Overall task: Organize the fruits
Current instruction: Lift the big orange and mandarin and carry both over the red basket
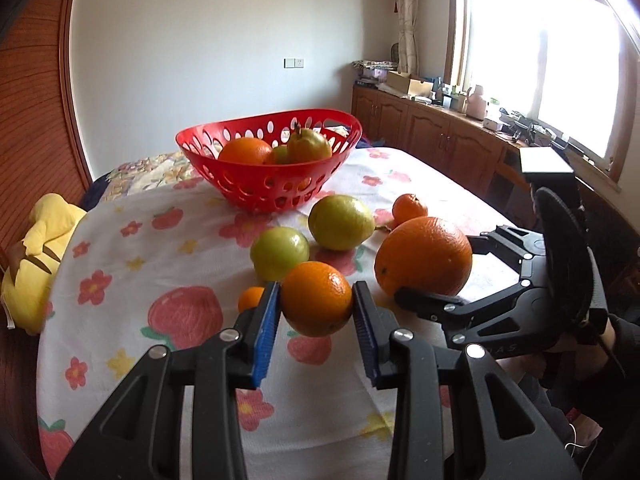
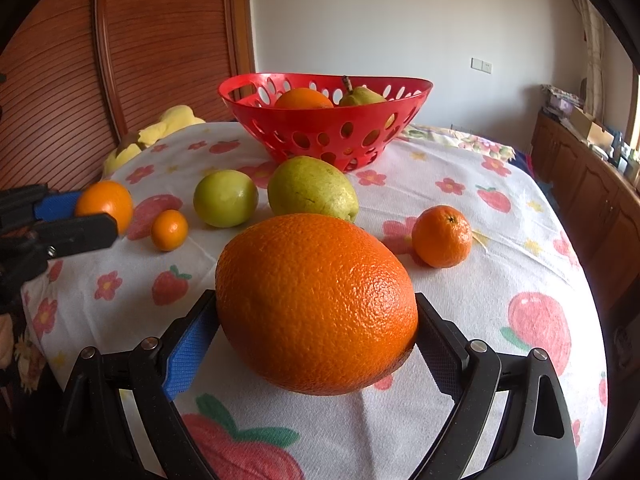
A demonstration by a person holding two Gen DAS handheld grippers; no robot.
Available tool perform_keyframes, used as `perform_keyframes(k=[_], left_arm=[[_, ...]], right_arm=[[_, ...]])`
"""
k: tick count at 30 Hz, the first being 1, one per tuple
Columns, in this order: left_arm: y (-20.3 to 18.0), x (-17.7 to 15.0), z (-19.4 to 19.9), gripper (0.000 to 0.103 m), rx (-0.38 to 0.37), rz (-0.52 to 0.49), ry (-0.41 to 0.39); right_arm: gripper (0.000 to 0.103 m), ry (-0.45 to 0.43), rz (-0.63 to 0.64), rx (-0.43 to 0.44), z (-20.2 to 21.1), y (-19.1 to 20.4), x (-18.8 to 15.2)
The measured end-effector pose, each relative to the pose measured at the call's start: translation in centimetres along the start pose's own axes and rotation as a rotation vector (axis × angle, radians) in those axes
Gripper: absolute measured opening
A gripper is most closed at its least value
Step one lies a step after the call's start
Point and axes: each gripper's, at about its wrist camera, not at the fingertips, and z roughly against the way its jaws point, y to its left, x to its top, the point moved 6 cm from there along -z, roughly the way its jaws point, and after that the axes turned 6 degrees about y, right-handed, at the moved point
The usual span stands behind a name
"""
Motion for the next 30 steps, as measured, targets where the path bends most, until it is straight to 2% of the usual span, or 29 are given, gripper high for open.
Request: perform_keyframes(k=[6,11,19,22,30], left_arm=[[0.3,0.5,0.4,0.034,0.009,0.017,-0.026],[0.2,1.8,1.0,0.035,0.021,-0.006,-0.052],[1.3,4.2,0.8,0.034,0.040,-0.022,-0.083],[1.8,5.1,0.5,0.035,0.041,-0.015,-0.092],[2.6,8.0,-0.9,0.035,0.055,-0.026,-0.107]], right_arm=[[0.094,0.000,0.004,-0.004,0.0,0.0,0.0],[0.094,-0.004,0.009,-0.013,0.0,0.1,-0.1],[0.093,0.004,-0.054,0.047,0.2,-1.1,0.1],[0.092,-0.004,-0.062,0.041,0.6,-1.7,0.2],[0.091,-0.062,-0.057,0.044,2.7,-3.2,2.8]])
